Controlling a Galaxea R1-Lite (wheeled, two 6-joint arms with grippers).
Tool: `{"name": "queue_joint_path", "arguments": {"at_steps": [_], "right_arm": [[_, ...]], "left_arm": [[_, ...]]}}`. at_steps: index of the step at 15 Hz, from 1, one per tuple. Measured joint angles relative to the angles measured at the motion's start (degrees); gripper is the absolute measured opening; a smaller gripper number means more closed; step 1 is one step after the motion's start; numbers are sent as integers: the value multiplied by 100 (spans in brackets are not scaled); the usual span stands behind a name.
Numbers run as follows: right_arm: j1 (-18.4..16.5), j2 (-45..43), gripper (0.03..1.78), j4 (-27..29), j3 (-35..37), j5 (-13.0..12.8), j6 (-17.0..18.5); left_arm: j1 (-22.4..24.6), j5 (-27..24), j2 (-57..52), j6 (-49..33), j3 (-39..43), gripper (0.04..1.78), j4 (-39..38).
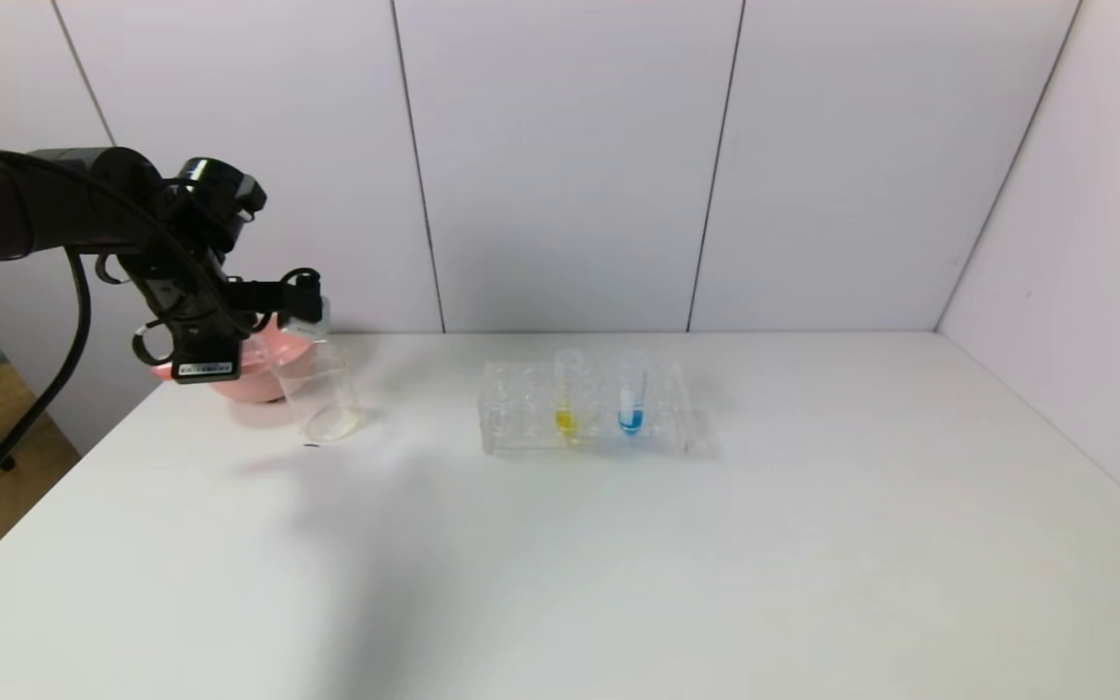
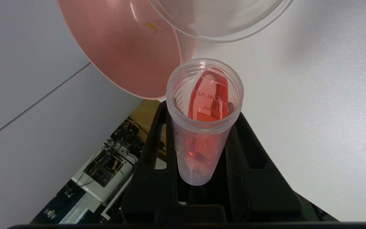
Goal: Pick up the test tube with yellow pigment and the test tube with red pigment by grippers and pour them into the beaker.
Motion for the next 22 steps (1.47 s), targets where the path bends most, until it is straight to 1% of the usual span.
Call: {"name": "queue_joint_path", "arguments": {"at_steps": [13, 22], "right_arm": [[0, 0, 170, 0, 0, 2, 2], [0, 0, 170, 0, 0, 0, 2]], "left_arm": [[-66, 257, 46, -13, 0, 45, -33], [-110, 271, 88, -44, 0, 45, -118]]}}
